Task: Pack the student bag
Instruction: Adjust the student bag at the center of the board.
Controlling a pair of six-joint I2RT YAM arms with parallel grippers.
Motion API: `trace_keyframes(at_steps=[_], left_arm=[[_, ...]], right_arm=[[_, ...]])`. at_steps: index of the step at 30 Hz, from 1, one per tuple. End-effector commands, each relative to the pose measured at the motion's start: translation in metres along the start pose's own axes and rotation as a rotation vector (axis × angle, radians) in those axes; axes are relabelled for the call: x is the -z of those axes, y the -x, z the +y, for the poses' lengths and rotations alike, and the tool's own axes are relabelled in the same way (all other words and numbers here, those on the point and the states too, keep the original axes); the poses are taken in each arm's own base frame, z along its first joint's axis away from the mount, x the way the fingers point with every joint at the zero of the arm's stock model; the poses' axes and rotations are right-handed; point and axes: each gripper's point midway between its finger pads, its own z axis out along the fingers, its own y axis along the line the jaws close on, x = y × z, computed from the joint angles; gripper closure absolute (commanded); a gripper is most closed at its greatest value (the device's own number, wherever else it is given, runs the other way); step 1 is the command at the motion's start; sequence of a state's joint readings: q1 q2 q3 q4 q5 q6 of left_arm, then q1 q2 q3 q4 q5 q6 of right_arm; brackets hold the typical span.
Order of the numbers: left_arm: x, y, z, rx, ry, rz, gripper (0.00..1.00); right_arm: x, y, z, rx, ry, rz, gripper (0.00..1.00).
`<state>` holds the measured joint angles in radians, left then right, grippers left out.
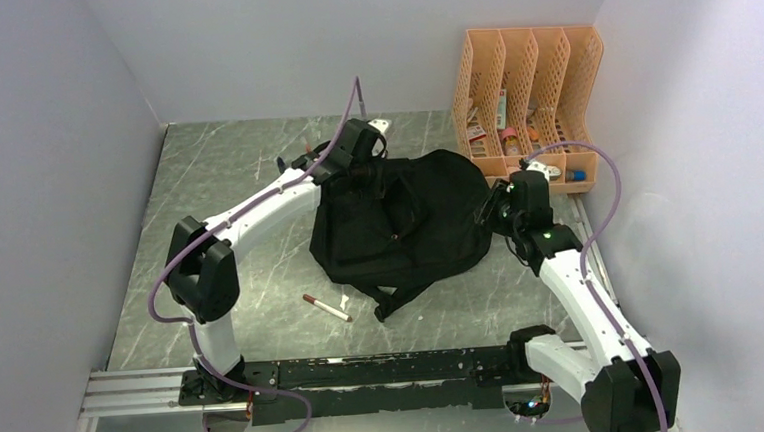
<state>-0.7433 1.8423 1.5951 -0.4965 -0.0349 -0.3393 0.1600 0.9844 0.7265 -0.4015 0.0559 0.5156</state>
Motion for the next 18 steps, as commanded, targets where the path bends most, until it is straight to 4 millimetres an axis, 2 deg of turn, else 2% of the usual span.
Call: trace_keyframes(at_steps=[1,4,7,13,16,18], left_arm=[[0.017,0.026,-0.006,-0.009,-0.046,-0.082,0.89],[0.023,0.036,-0.005,-0.012,-0.045,-0.107,0.73],[0.031,0.051,0.013,0.008,-0.004,-0.146,0.64],[0.049,0.096,0.080,0.163,0.090,-0.262,0.57],[0.045,0.112,0.108,0.194,0.179,-0.301,0.54],[0.035,0.117,0.127,0.209,0.245,-0.295,0.53]], right_arm=[[0.018,0.039,0.009,-0.001,0.007,-0.131,0.58],[0.022,0.045,0.010,0.004,0.011,-0.149,0.57],[0.024,0.047,0.011,0.007,0.016,-0.162,0.56],[0.022,0.042,0.017,0.006,0.051,-0.140,0.55],[0.021,0.039,0.022,0.004,0.079,-0.127,0.55],[0.021,0.037,0.023,0.007,0.091,-0.119,0.55]])
